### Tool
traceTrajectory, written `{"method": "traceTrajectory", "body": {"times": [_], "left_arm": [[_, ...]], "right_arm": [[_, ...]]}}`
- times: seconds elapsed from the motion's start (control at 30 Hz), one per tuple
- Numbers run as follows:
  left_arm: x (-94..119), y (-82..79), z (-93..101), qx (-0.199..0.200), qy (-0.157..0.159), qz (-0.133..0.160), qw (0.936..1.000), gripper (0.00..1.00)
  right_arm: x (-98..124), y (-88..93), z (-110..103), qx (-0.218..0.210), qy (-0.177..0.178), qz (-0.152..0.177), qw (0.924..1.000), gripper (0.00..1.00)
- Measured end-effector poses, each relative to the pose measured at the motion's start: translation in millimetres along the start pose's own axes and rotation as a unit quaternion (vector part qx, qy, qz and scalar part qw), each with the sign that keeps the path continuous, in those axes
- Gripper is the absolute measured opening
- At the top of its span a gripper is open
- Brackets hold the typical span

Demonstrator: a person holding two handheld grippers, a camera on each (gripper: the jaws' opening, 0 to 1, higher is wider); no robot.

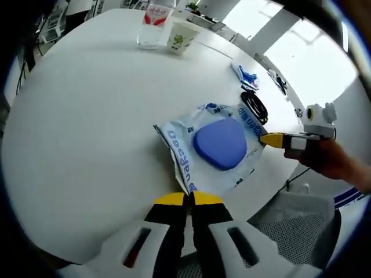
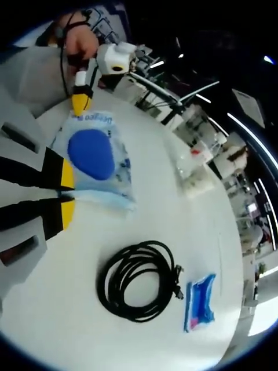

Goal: Arrange the tabletop items into an orderly group along one side of the table until the central work area is clear of visible clutter.

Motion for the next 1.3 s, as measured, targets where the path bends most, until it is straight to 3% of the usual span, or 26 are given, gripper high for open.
{"method": "traceTrajectory", "body": {"times": [0.83, 1.3], "left_arm": [[-5, -10.6, -2.3, 0.062, -0.009, 0.035, 0.9974, 0.00], [1, -7.0, -8.8, 0.070, -0.006, 0.057, 0.9959, 0.11]], "right_arm": [[15, 26.1, -1, -0.024, -0.009, -0.001, 0.9997, 0.03], [24, 17.0, 6, -0.018, -0.016, 0.010, 0.9997, 0.13]]}}
Point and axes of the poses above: the point that each gripper's makers call its tool centre point, and the gripper's own axes: x roughly backward along the fingers, z roughly to its right, y roughly out of its underside, the point moved 6 cm from there along x, roughly backward along the fingers, and after that the axes turned 6 degrees about -y, right-handed, at the moved point
